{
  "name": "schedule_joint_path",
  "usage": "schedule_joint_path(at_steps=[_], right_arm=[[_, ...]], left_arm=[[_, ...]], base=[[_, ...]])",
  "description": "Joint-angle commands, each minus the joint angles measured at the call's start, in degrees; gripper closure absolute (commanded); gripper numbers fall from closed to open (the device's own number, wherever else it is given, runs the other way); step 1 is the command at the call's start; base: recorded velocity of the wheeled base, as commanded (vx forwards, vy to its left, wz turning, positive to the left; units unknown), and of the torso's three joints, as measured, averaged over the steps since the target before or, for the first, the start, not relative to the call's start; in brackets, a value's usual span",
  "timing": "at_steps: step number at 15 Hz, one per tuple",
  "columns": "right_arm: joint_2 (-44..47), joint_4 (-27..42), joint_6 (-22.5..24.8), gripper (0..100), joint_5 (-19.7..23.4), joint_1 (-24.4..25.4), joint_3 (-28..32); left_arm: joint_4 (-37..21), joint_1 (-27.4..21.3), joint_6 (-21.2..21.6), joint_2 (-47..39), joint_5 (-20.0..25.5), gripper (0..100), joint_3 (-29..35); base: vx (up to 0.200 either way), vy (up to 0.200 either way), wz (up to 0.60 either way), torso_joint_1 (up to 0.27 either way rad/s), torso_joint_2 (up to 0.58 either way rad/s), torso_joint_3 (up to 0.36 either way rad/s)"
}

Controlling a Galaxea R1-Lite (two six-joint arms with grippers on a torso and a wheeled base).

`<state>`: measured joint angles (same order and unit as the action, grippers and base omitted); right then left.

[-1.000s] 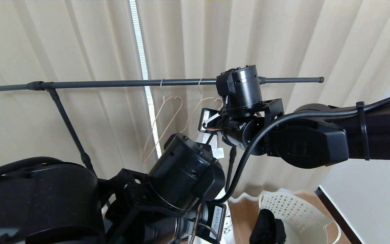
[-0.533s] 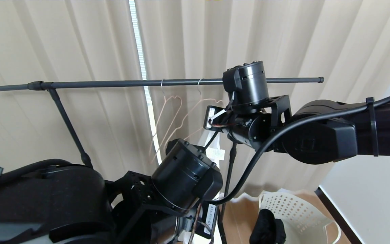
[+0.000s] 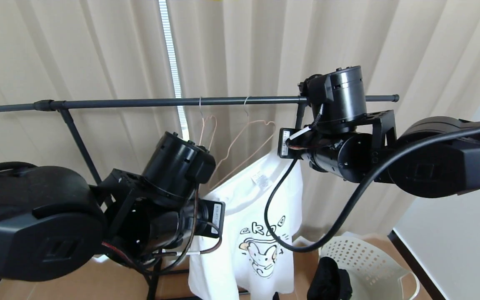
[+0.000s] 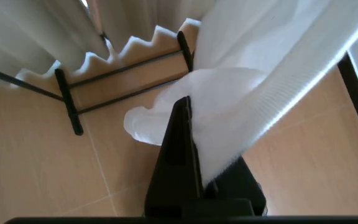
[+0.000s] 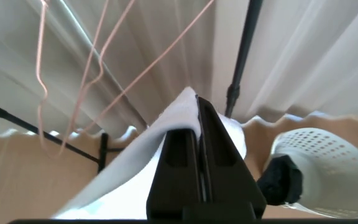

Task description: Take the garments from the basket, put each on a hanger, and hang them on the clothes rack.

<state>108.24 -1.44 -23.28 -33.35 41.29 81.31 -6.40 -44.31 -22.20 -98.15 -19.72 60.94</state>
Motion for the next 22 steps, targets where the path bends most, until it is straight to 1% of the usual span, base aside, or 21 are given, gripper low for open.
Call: schedule_joint_path(at_steps=[1, 3, 5, 8, 11, 14, 15, 18, 22], right_arm=[[-2.68, -0.14, 1.40, 100, -0.48, -0.07, -2.74], [-4.44, -0.06, 3.07, 100, -1.28, 0.11, -4.93], [-5.32, 0.03, 3.42, 100, -1.45, 0.11, -5.81], [-8.04, 0.03, 6.58, 100, -1.71, 0.19, -8.45], [-9.19, -0.06, 8.34, 100, -1.71, 0.19, -9.86], [-8.84, -0.06, 8.34, 100, -1.71, 0.11, -9.86], [-8.75, -0.14, 8.34, 100, -1.71, 0.11, -9.86], [-8.57, -0.14, 8.43, 100, -1.71, -0.07, -9.77], [-8.31, -0.50, 9.31, 100, -1.71, -1.48, -9.77]], left_arm=[[0.07, 2.04, 0.14, -0.91, -0.05, 100, 2.08], [0.07, 2.83, 0.23, -4.07, -0.14, 100, 5.68], [0.16, 2.83, 1.02, -5.65, -0.14, 100, 6.74], [1.13, 3.00, 1.63, -8.38, -0.14, 100, 10.34], [1.30, 3.27, 2.25, -9.08, -0.14, 100, 10.95], [1.30, 3.27, 2.78, -9.08, -0.14, 100, 10.87], [1.30, 3.27, 2.95, -8.99, -0.14, 0, 10.87], [1.39, 3.27, 2.69, -8.82, -0.14, 0, 10.78], [1.39, 3.88, 2.60, -7.85, 0.04, 0, 10.78]], base=[[0.000, 0.000, 0.00, 0.000, 0.00, 0.000], [0.000, 0.000, 0.00, 0.000, 0.00, 0.000], [0.000, 0.000, 0.00, 0.000, 0.00, 0.000], [0.000, 0.000, 0.00, 0.000, 0.00, 0.000], [0.000, 0.000, 0.00, 0.000, 0.00, 0.000], [0.000, 0.000, 0.00, 0.000, 0.00, 0.000], [0.000, 0.000, 0.00, 0.000, 0.00, 0.000], [0.000, 0.000, 0.00, 0.000, 0.00, 0.000], [0.000, 0.000, 0.00, 0.000, 0.00, 0.000]])
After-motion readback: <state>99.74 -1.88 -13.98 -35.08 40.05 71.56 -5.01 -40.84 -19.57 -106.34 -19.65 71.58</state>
